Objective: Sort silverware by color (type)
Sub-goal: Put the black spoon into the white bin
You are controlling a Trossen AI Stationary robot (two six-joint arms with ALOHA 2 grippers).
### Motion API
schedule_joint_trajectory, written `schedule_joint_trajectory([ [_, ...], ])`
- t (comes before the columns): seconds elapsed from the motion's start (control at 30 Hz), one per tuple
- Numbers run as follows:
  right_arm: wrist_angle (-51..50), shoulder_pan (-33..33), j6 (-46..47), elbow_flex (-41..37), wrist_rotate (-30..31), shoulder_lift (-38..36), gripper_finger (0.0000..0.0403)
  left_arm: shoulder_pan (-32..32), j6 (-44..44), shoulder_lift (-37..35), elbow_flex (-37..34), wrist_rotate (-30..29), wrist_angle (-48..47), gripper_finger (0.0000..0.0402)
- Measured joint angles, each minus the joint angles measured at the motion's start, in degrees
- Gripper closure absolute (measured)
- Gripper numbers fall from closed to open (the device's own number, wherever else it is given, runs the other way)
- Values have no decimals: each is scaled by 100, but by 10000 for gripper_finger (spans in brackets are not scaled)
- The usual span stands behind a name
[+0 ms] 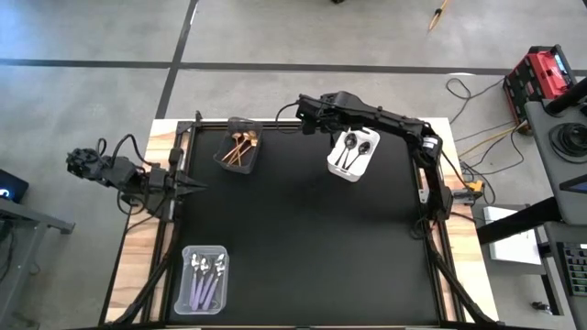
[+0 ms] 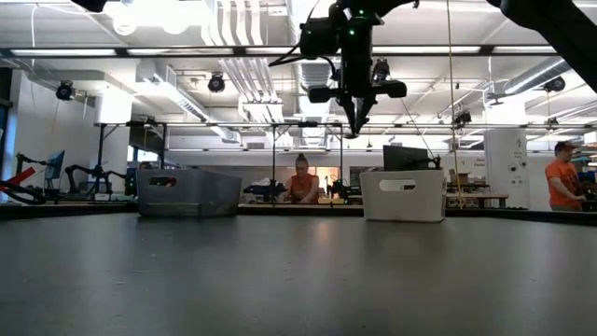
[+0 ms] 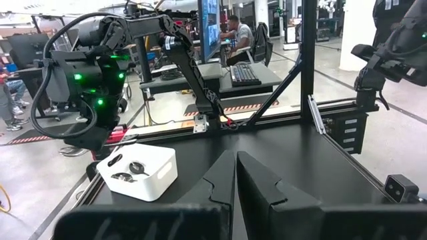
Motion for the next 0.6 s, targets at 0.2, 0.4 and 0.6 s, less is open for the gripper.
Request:
schedule_joint_trajectory([
  [0.2,-67,-40,-53,-2,-4,0,390,0,0,-110,-14,0,-14,401],
  [0.4,-157,-64,-308,-17,-11,-70,390,0,-1,-220,-47,0,-35,401],
  [0.6,-124,-75,-455,-414,2,-531,390,0,-4,-291,-71,0,-39,401],
])
